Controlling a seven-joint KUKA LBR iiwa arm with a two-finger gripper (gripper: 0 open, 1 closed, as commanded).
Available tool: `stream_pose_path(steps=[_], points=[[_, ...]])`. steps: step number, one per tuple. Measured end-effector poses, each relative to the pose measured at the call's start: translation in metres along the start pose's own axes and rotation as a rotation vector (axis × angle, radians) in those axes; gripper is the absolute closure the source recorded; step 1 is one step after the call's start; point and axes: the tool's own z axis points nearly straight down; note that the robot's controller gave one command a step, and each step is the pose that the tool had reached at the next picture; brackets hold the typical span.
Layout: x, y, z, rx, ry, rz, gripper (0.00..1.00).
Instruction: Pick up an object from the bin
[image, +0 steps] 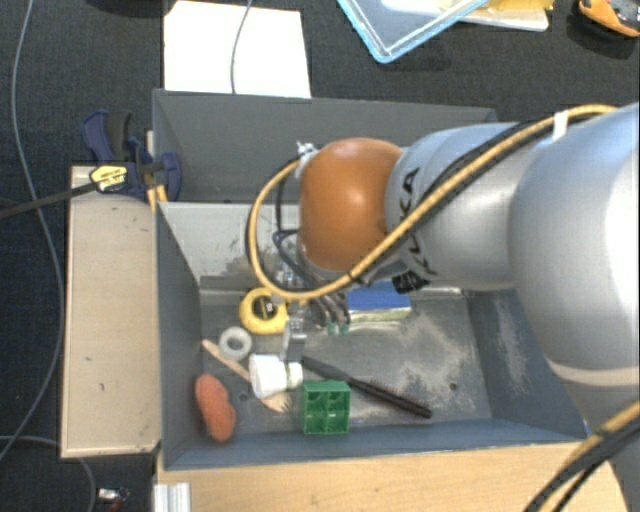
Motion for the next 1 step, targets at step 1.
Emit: stream_pose_path(steps=[1], points=[[-0.0022,-0.0008,-0.0045,-0.001,-0.008,0.004,0.0]])
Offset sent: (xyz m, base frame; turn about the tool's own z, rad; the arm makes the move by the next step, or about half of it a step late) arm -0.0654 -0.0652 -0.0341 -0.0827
